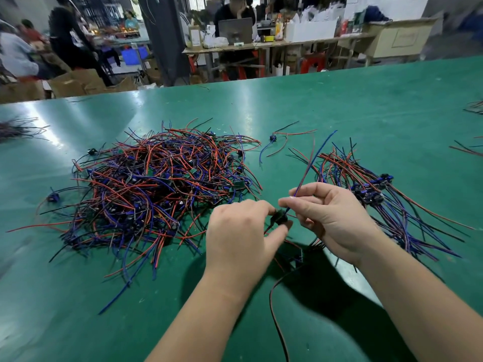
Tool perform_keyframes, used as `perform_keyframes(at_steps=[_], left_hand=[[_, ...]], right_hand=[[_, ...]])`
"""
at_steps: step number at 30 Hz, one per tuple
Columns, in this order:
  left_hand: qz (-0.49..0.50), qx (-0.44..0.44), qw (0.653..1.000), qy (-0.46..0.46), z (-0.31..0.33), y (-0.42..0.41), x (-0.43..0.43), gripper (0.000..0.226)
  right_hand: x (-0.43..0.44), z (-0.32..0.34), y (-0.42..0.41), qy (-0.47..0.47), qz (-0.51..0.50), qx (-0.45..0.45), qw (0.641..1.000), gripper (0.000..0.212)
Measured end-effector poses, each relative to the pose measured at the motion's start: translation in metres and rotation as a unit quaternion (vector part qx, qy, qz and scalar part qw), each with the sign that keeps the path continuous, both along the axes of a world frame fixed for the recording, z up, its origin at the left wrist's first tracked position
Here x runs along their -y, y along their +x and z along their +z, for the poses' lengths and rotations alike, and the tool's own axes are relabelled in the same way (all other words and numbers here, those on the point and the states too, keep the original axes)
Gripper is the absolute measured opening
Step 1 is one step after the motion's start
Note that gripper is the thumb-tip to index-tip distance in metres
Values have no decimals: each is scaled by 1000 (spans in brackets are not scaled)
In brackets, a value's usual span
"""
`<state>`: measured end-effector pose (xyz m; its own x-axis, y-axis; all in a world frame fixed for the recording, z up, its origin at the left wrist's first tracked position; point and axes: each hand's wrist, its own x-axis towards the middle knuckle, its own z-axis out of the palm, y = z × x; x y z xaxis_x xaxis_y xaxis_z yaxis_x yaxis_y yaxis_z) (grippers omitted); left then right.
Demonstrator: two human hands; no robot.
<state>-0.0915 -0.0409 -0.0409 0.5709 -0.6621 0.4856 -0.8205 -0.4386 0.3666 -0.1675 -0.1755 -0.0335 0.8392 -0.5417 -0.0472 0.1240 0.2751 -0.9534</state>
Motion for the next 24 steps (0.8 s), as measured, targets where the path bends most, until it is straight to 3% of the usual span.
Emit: perform_keyframes(at_steps=[4, 7, 10, 14, 16, 18, 24], left_hand=[[-37, -49, 996, -62, 2, 1, -1, 29], [-70, -74, 992, -76, 0, -5, 2, 26], [-78, -180, 972, -126, -2, -11, 5, 23], [-50, -391, 899, -189, -1, -10, 7, 22], [-79, -515, 833, -186, 3, -11, 9, 14], [-102, -602, 773, -171, 7, -13, 10, 7], [-146, -650, 738, -107, 14, -4, 1, 10]], right_hand=[[-1, 2, -1, 61, 22, 25, 998, 7], [1, 3, -1, 67, -2, 14, 998, 2], [2, 6, -3, 71, -7, 7, 997, 3], [3, 8, -5, 51, -5, 4, 999, 7], [4, 8, -5, 56, -21, 0, 998, 1], [4, 6, -5, 53, -35, -10, 998, 12], [17, 17, -7, 80, -123, 20, 989, 8]])
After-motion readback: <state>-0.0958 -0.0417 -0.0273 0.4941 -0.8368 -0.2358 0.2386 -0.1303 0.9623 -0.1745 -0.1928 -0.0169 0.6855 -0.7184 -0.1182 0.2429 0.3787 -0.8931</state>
